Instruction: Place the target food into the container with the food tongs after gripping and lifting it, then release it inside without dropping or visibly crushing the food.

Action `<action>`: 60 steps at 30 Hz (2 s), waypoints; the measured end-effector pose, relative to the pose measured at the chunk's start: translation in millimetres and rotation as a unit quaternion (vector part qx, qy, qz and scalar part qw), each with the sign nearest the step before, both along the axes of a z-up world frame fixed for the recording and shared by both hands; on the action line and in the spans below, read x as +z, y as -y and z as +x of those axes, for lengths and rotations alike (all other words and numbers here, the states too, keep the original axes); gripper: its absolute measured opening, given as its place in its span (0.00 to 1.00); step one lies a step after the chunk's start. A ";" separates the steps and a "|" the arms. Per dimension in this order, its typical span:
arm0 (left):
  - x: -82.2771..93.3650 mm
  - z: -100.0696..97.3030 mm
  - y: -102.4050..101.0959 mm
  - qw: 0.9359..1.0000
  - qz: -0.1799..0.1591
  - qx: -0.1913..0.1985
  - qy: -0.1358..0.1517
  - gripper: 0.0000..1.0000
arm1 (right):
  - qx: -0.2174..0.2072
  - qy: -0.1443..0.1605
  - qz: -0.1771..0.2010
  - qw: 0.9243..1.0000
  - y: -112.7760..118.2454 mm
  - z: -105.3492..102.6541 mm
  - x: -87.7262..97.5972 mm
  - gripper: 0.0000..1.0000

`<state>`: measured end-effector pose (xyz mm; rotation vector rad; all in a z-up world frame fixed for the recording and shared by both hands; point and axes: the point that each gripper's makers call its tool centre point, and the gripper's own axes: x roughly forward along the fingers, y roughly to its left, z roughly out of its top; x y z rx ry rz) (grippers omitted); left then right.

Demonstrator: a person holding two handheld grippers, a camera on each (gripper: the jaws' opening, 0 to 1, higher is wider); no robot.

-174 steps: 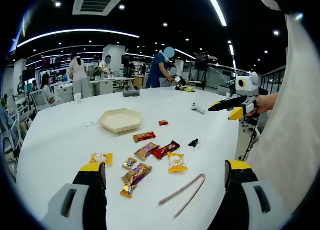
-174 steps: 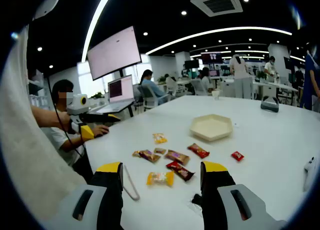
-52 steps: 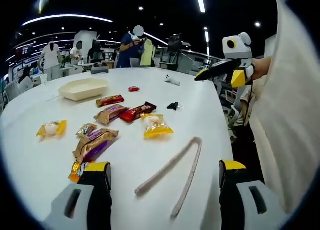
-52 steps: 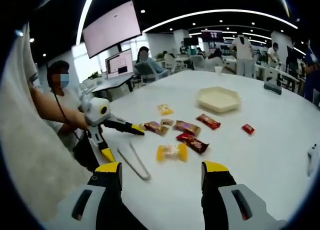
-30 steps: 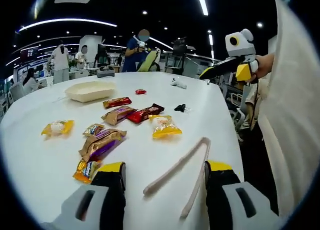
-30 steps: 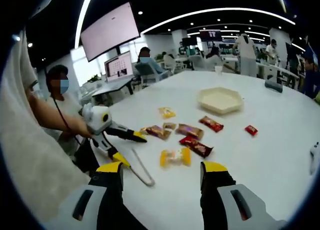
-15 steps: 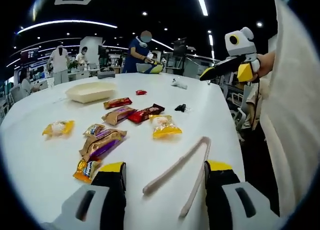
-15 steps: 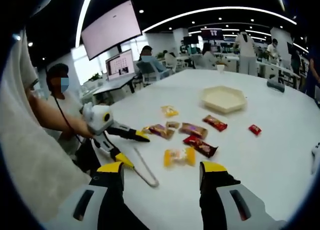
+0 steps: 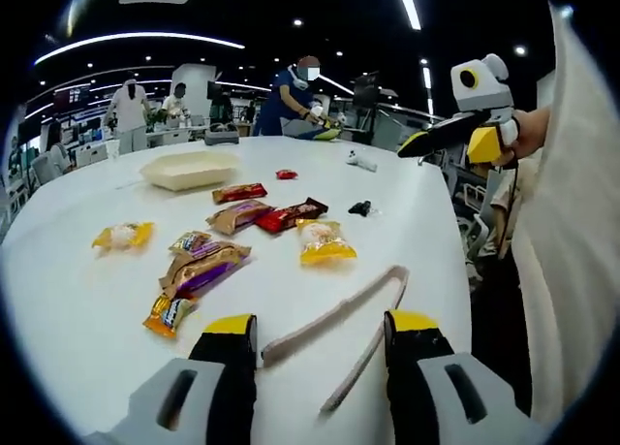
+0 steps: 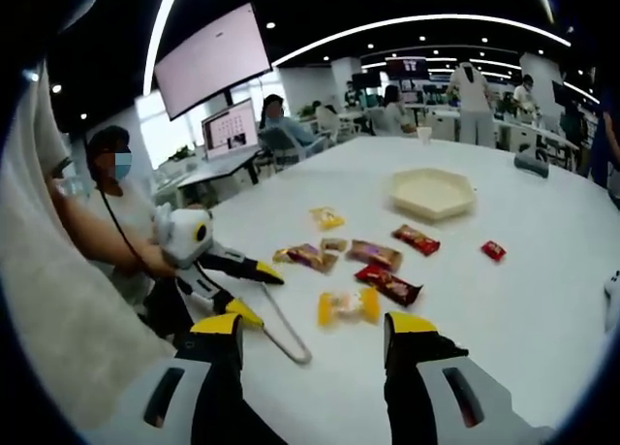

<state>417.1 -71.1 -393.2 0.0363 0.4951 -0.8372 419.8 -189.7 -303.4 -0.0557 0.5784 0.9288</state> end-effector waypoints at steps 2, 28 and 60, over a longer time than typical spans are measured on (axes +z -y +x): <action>0.6 -0.1 0.4 1.000 0.005 -0.001 0.007 0.50 | -0.005 -0.001 0.004 1.000 1.8 0.5 0.0 0.59; -0.8 -1.4 -13.7 0.998 0.023 -0.049 0.013 0.46 | -0.019 -0.017 0.036 0.999 1.0 -3.1 -2.8 0.59; -9.6 -9.5 -11.9 0.993 0.094 -0.054 0.036 0.27 | -0.015 -0.036 0.039 0.998 -5.6 -10.6 -11.7 0.49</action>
